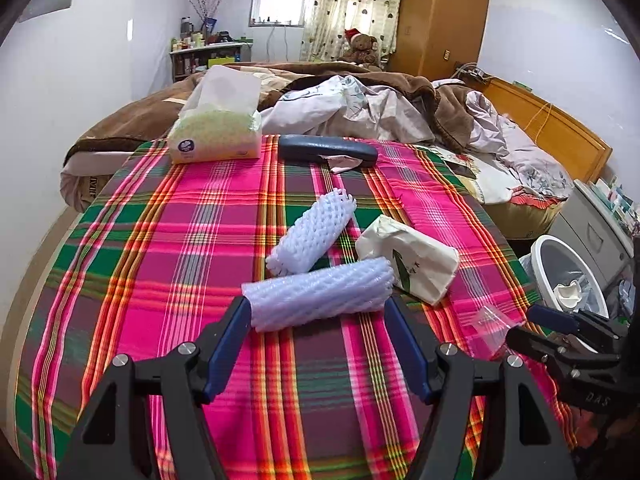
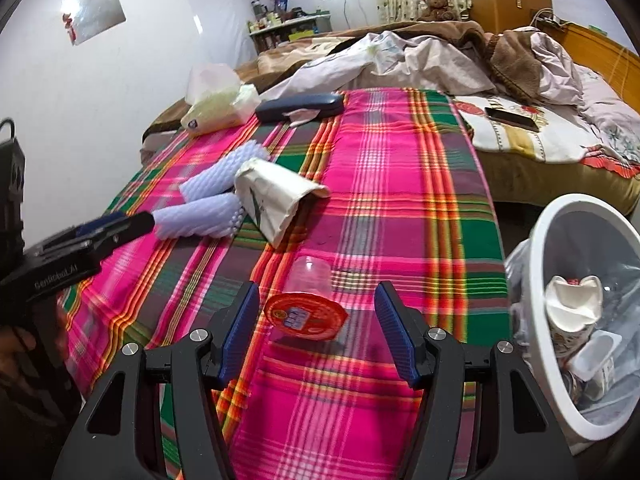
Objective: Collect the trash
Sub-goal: 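Grasp the white foam net with left tool while right tool grasps red-lidded clear cup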
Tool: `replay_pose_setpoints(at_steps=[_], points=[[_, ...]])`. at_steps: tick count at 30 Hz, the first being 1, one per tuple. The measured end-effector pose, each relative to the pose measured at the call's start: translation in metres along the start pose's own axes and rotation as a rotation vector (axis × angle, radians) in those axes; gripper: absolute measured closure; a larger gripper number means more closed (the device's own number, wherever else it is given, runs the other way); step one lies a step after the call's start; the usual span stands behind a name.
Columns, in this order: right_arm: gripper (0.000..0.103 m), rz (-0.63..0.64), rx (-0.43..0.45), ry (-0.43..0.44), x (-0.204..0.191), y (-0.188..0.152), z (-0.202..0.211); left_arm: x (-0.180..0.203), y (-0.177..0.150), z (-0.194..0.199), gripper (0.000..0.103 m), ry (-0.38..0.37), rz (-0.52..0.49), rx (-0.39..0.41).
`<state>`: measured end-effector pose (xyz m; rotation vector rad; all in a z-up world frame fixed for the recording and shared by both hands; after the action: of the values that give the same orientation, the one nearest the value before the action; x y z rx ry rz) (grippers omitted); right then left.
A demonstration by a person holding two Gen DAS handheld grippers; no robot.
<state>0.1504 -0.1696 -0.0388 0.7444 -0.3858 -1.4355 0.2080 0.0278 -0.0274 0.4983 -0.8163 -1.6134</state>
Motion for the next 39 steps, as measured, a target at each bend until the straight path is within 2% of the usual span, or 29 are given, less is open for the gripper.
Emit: replay_pose_setpoints(at_steps=[9,11,12,17,25,30,34,39], points=[[0.042,0.013,-0.036,-0.026,-0.008,-0.004,-0.013,-0.004,0.013,-0.024,0.032,-0.021,-0.093,-0.039],[0.054,0.024,-0.045,-0.039,-0.009,-0.006,-0.014,-0.004,0.014,-0.029,0.032,-0.025,-0.109,-0.057],[0.056,0.026,-0.045,-0.043,-0.008,-0.006,-0.014,-0.004,0.014,-0.032,0.032,-0.032,-0.119,-0.064],[0.056,0.010,-0.036,-0.059,-0.003,-0.006,-0.012,-0.009,0.009,-0.045,0.032,-0.023,-0.135,-0.127],[0.056,-0.003,-0.032,-0.071,0.002,-0.005,-0.013,0.006,-0.011,-0.031,0.032,-0.169,-0.110,-0.171],[0.056,-0.005,-0.028,-0.081,0.008,-0.003,-0.013,0.026,-0.014,-0.018,0.032,-0.237,-0.167,-0.168],[0.056,-0.011,-0.025,-0.086,0.011,-0.002,-0.013,0.024,0.005,-0.020,0.031,-0.151,-0.214,-0.098],[0.056,-0.012,-0.025,-0.084,0.012,-0.002,-0.014,0.030,0.005,-0.043,0.031,-0.159,-0.253,-0.156]])
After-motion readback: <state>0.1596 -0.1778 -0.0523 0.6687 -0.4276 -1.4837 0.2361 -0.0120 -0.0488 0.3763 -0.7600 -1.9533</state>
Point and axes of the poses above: each gripper's, at about its wrist camera, not at the fingertips, and z roughly against the way its jaws point, x to its right, y to its top, the point moved 3 cm from there along -z, roughly the way its jaws point, and after that the axes turned 3 degrees about x, right-handed, at the moved point
